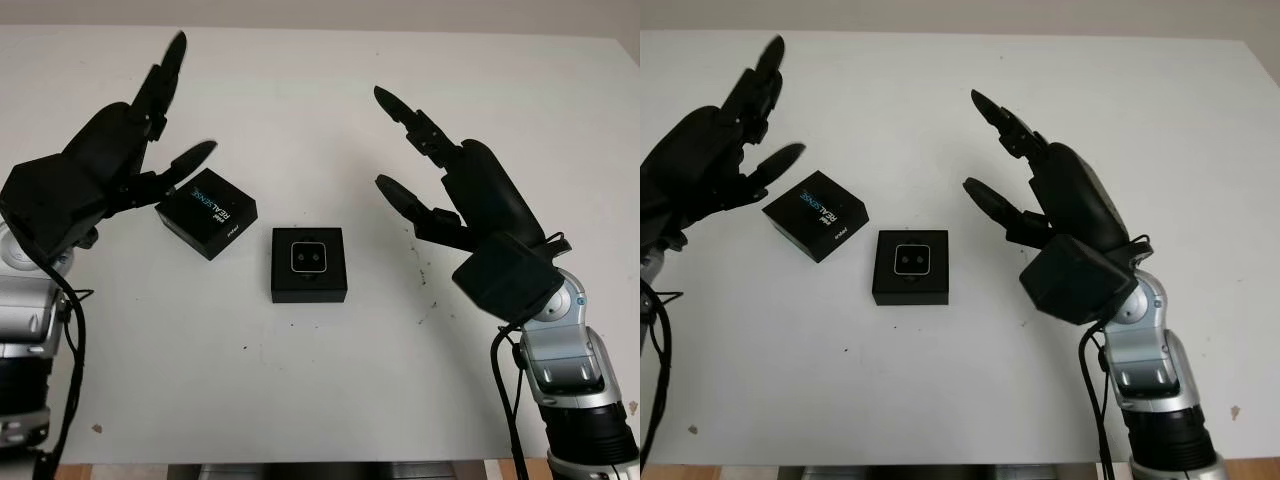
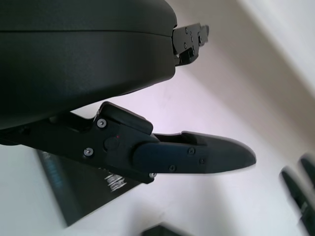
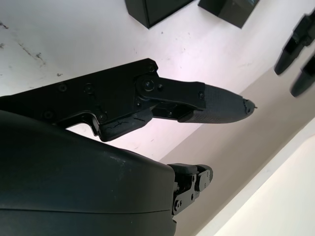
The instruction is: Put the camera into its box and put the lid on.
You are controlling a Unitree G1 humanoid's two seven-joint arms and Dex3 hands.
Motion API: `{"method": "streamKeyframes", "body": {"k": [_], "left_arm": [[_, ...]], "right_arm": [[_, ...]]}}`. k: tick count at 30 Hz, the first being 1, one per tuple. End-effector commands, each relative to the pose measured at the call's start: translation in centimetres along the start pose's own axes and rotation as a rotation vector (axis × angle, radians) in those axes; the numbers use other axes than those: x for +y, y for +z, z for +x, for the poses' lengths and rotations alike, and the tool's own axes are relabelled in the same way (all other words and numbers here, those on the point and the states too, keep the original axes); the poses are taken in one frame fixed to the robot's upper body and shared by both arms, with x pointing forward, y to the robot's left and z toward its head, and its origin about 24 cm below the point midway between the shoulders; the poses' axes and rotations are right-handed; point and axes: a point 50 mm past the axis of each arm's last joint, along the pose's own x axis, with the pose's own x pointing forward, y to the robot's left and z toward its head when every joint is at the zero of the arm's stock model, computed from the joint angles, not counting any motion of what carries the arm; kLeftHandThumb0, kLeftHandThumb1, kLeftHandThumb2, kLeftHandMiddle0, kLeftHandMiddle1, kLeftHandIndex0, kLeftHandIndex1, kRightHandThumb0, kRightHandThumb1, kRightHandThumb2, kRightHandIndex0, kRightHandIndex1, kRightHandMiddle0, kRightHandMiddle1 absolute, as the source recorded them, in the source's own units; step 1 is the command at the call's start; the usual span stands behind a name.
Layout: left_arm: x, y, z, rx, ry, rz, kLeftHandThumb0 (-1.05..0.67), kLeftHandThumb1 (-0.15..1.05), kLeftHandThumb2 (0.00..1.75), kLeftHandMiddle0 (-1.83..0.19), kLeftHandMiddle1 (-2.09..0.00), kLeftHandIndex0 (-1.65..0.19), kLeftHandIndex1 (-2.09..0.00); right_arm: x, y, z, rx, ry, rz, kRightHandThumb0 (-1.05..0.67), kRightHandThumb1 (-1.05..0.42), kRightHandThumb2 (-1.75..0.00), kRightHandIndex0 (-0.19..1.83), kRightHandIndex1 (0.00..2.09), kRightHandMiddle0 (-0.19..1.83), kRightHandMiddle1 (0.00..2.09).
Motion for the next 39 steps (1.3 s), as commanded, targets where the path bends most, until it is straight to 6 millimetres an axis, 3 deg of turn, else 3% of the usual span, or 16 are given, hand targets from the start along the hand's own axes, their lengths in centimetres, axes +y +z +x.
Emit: {"method": "streamKeyframes", "body": {"k": [1, 4, 9, 16, 17, 20, 22, 32, 39], "left_arm": [[1.2, 0.8, 0.2, 0.021, -0.082, 0.111, -0.93, 0.98, 0.1, 0.19, 0.0, 0.19, 0.0], [1.7, 1.2, 0.6, 0.074, -0.216, 0.258, -0.88, 0.89, 0.04, 0.19, 0.0, 0.19, 0.0], [1.5, 2.4, 1.1, 0.125, -0.396, 0.709, -0.86, 0.84, 0.04, 0.19, 0.0, 0.19, 0.0], [0.8, 3.6, 1.7, 0.073, -0.529, 1.066, -0.68, 0.77, 0.04, 0.19, -0.02, 0.18, -0.03], [0.8, 3.7, 1.9, 0.071, -0.536, 1.089, -0.66, 0.76, 0.04, 0.19, -0.02, 0.18, -0.03], [0.9, 4.0, 2.4, 0.061, -0.54, 1.12, -0.67, 0.76, 0.04, 0.17, -0.04, 0.17, -0.04], [1.0, 4.1, 2.6, 0.035, -0.522, 1.13, -0.66, 0.75, 0.04, 0.17, -0.04, 0.17, -0.04], [1.2, 3.4, 4.6, -0.064, -0.417, 1.152, -0.69, 0.78, 0.06, 0.14, -0.06, 0.13, -0.07], [0.6, 3.1, 5.2, -0.067, -0.448, 1.132, -0.67, 0.81, 0.06, 0.04, -0.08, 0.06, -0.09]], "right_arm": [[-0.7, -0.1, 0.4, 0.012, -0.027, 0.05, -0.74, -1.05, -0.59, 0.18, 0.11, 0.17, 0.12], [-1.2, -0.4, 0.8, 0.031, -0.042, 0.109, -0.71, -1.05, -0.58, 0.18, 0.11, 0.16, 0.13], [-1.7, -1.2, 1.0, 0.041, -0.048, 0.243, -0.67, -1.05, -0.6, 0.13, 0.08, 0.08, 0.11], [-1.2, -1.7, 0.8, 0.062, -0.06, 0.222, -0.67, -1.05, -0.6, 0.14, 0.08, 0.07, 0.17], [-1.1, -1.8, 0.8, 0.061, -0.059, 0.218, -0.67, -1.05, -0.61, 0.13, 0.08, 0.06, 0.18], [-0.9, -1.9, 0.8, 0.071, -0.056, 0.205, -0.67, -1.05, -0.62, 0.14, 0.08, -0.15, 0.58], [-0.7, -2.0, 0.7, 0.075, -0.057, 0.216, -0.68, -1.05, -0.63, 0.15, 0.08, -0.18, 0.64], [-0.1, -2.2, -0.3, 0.113, -0.051, 0.216, -0.68, -1.05, -0.6, 0.14, 0.08, -0.18, 0.63], [0.1, -2.1, -0.7, 0.129, -0.051, 0.2, -0.68, -1.05, -0.6, 0.15, 0.07, -0.01, 0.37]]}}
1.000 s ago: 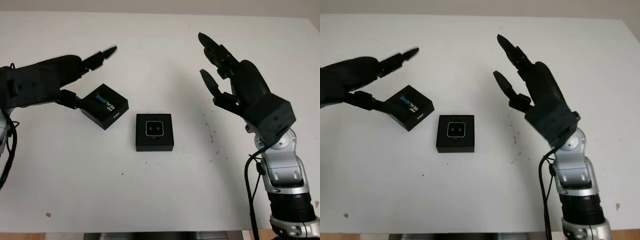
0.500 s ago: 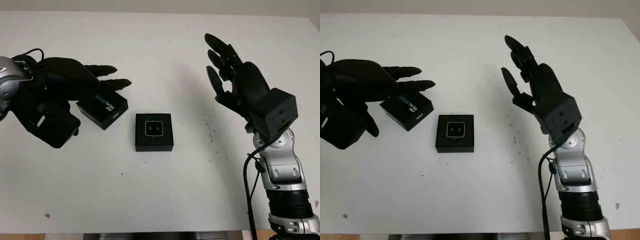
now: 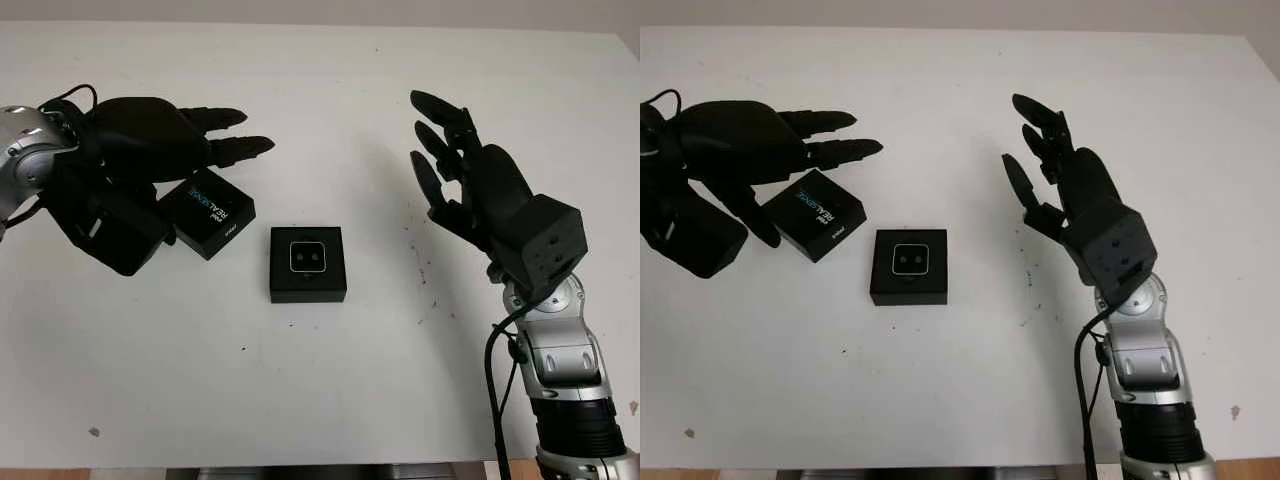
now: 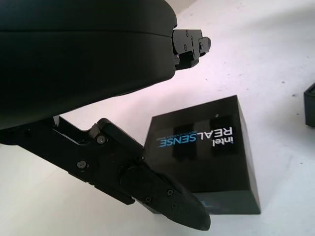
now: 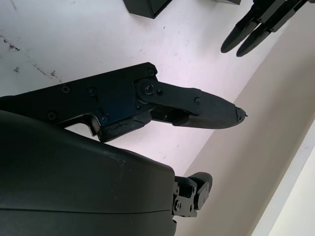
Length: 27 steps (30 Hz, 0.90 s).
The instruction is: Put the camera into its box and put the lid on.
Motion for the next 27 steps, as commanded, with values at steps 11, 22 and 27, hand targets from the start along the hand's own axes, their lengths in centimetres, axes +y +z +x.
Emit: {"method": "streamKeyframes", "body": {"k": [11, 22, 27], "left_arm": [[0.6, 0.2, 0.3, 0.018, -0.092, -0.007, -0.68, 0.8, 0.06, -0.03, -0.06, -0.01, -0.09], [-1.0, 0.4, 0.4, 0.029, -0.011, -0.059, -0.54, 0.8, 0.05, -0.26, -0.1, -0.21, -0.16], [-1.8, 0.7, 0.7, 0.011, 0.064, -0.073, -0.48, 0.83, 0.06, -0.5, -0.19, -0.42, -0.26]], "right_arm": [[-0.2, 0.2, -0.3, -0.019, -0.02, 0.016, -0.66, -1.05, -0.6, 0.15, 0.06, -0.01, 0.35], [-0.1, 0.2, -0.6, -0.014, -0.031, 0.019, -0.67, -1.05, -0.59, 0.17, 0.07, -0.03, 0.43], [-0.2, 0.2, -0.6, -0.016, -0.029, 0.026, -0.65, -1.05, -0.59, 0.16, 0.06, -0.04, 0.44]]}}
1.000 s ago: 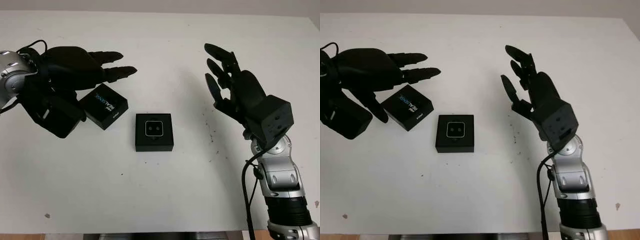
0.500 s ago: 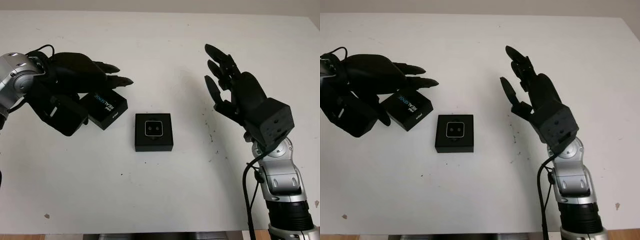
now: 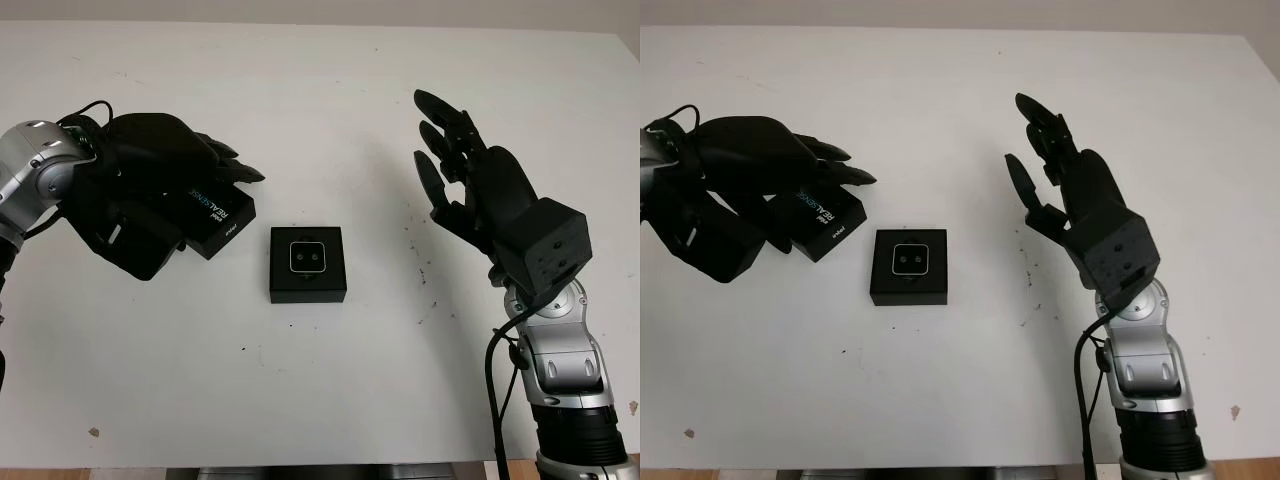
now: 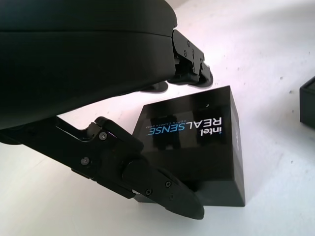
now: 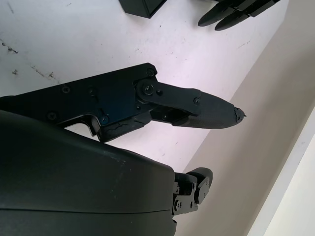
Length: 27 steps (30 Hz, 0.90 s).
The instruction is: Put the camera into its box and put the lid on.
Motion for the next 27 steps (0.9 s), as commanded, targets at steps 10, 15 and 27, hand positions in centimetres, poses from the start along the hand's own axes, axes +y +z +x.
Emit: {"method": "streamKeyframes", "body": {"k": [10, 15, 27], "left_arm": [[-2.0, 0.6, 0.1, -0.028, 0.047, 0.076, -0.44, 1.0, 0.06, -0.25, -1.93, -0.29, -1.3], [-2.5, 0.6, -0.1, -0.038, 0.08, 0.103, -0.42, 1.03, 0.06, -0.45, -2.09, -0.21, -1.84], [-1.1, 0.8, -0.7, -0.028, 0.227, -0.068, -0.33, 1.05, 0.14, -0.46, -2.09, -0.13, -2.09]], "right_arm": [[-0.2, 0.2, -0.3, -0.012, -0.005, 0.015, -0.64, -1.05, -0.59, 0.15, 0.05, -0.07, 0.45], [-0.1, 0.1, -0.4, -0.006, -0.003, 0.015, -0.65, -1.05, -0.57, 0.15, 0.06, -0.06, 0.45], [0.4, -0.1, -0.3, -0.002, 0.003, 0.056, -0.65, -1.05, -0.55, 0.15, 0.05, -0.06, 0.5]]}}
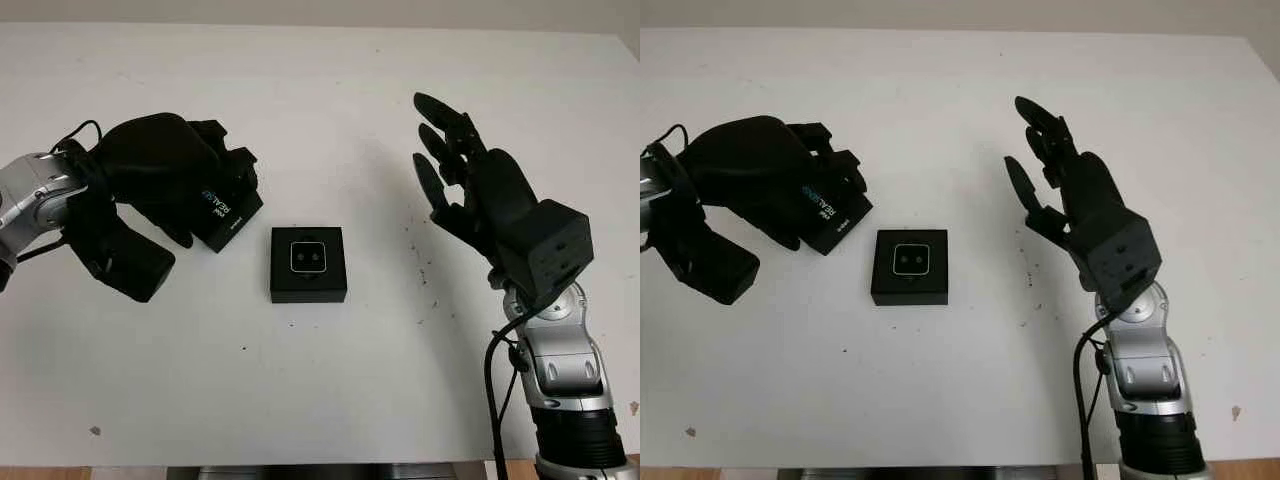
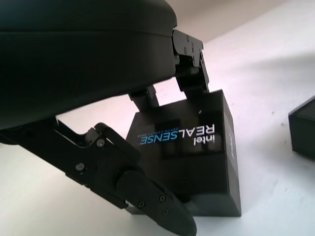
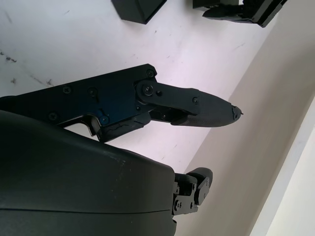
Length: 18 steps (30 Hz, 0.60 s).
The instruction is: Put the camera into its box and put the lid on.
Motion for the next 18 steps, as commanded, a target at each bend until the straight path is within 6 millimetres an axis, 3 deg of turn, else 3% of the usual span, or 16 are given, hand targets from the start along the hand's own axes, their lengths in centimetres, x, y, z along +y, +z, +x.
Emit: {"method": "streamKeyframes", "body": {"k": [1, 5, 10, 18], "left_arm": [[0.1, 0.3, -0.1, -0.005, 0.03, -0.051, -0.32, 1.05, 0.14, -0.47, -2.09, -0.14, -2.09], [1.7, 0.2, -0.6, -0.028, 0.09, -0.077, -0.32, 1.05, 0.14, -0.49, -2.09, -0.2, -2.09], [3.5, 0.1, -0.9, -0.104, 0.153, -0.098, -0.33, 1.05, 0.15, -0.67, -2.09, -0.52, -2.09], [5.1, 1.2, -0.5, -0.172, 0.12, -0.122, -0.41, 1.05, 0.24, -0.84, -2.09, -0.67, -2.09]], "right_arm": [[0.1, 0.0, -0.2, -0.008, 0.0, 0.009, -0.65, -1.05, -0.55, 0.15, 0.06, -0.07, 0.52], [0.1, -0.1, -0.2, 0.003, 0.014, 0.0, -0.66, -1.05, -0.56, 0.14, 0.05, -0.11, 0.56], [0.3, -0.3, -0.4, 0.014, 0.02, -0.004, -0.66, -1.05, -0.56, 0.13, 0.04, -0.13, 0.55], [0.6, -0.3, -0.3, 0.021, 0.025, 0.005, -0.66, -1.05, -0.55, 0.12, 0.04, -0.13, 0.54]]}}
